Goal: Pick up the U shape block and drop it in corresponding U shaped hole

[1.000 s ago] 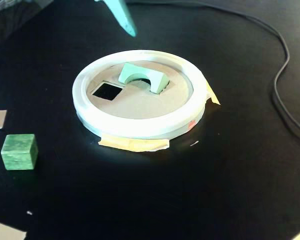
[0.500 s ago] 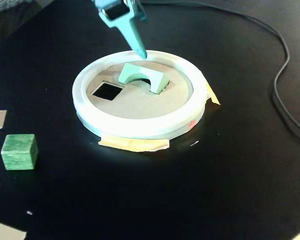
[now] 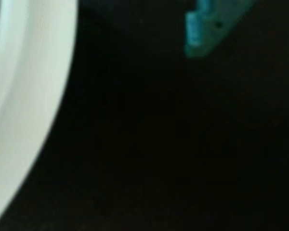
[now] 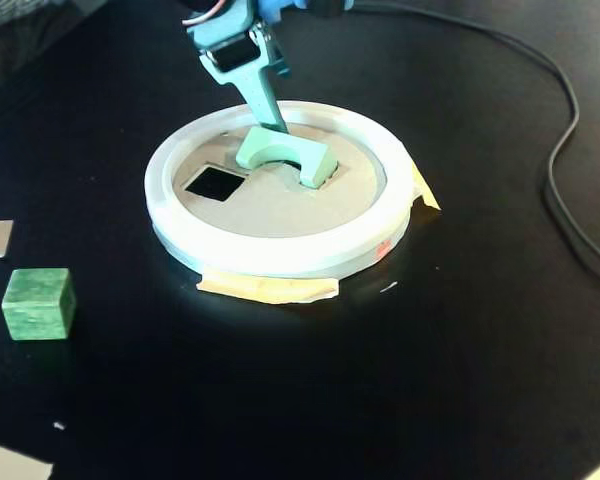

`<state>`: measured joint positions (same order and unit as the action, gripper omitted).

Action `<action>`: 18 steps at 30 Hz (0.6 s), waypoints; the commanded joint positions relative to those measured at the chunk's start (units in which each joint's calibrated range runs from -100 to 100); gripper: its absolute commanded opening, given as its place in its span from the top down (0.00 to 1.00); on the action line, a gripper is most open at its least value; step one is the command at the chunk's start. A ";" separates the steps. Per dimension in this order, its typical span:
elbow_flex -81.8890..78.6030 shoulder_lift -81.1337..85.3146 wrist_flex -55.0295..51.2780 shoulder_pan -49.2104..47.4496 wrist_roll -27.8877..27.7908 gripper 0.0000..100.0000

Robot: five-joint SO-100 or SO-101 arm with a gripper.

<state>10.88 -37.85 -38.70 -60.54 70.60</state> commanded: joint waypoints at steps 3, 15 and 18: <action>1.32 -1.78 0.22 5.98 -4.30 0.00; -0.59 1.71 -2.90 7.61 -7.42 0.00; -0.50 1.80 -7.01 9.10 -7.77 0.00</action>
<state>10.59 -37.85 -40.16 -55.84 63.81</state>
